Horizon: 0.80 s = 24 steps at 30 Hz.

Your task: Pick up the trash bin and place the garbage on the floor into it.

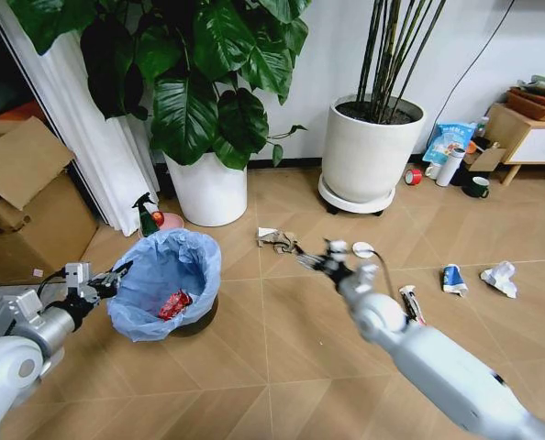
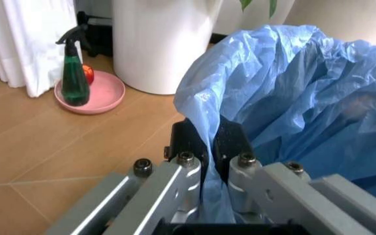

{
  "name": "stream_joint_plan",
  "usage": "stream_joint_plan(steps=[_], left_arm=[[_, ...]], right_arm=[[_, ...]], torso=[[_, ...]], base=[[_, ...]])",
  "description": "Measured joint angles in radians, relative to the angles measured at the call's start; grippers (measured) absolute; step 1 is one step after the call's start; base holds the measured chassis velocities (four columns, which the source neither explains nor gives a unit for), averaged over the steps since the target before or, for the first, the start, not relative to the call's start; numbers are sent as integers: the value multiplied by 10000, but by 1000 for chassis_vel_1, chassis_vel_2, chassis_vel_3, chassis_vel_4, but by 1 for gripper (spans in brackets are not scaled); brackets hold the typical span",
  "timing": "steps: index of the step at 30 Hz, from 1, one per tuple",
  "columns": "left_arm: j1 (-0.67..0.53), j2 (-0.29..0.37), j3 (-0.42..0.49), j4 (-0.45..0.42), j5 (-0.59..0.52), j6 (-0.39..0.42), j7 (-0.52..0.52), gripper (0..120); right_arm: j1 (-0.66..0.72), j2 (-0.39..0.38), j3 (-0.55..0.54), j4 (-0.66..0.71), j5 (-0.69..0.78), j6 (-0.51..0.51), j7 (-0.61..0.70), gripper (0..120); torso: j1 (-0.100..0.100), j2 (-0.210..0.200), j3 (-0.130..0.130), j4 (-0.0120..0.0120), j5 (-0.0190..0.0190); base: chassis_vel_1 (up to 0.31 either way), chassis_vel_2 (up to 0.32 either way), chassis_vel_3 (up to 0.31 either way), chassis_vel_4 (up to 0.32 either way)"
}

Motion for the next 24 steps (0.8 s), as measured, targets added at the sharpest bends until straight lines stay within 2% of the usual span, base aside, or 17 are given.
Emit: stream_joint_plan(steps=[2, 5, 12, 24], left_arm=[[43, -79, -45, -60, 46, 6, -9, 0], [136, -160, -167, -115, 95, 6, -12, 0], [871, -527, -919, -474, 243, 4, 17, 0], [1377, -957, -1140, -698, 477, -65, 173, 0]], right_arm=[[-909, 41, 856, 243, -650, 239, 343, 100], [-1625, 144, 1503, 345, -1238, 462, 528, 100], [-2811, 438, 2555, 389, -1415, 1106, 212, 100], [-3127, 931, 2783, 14, -1618, 1314, -63, 100]], torso=[[0, 0, 0, 1, -1], [0, 0, 0, 0, -1], [-1, 0, 0, 3, 0], [0, 0, 1, 1, -2]], base=[[0, 0, 0, 0], [0, 0, 0, 0], [0, 0, 0, 0], [0, 0, 0, 0]])
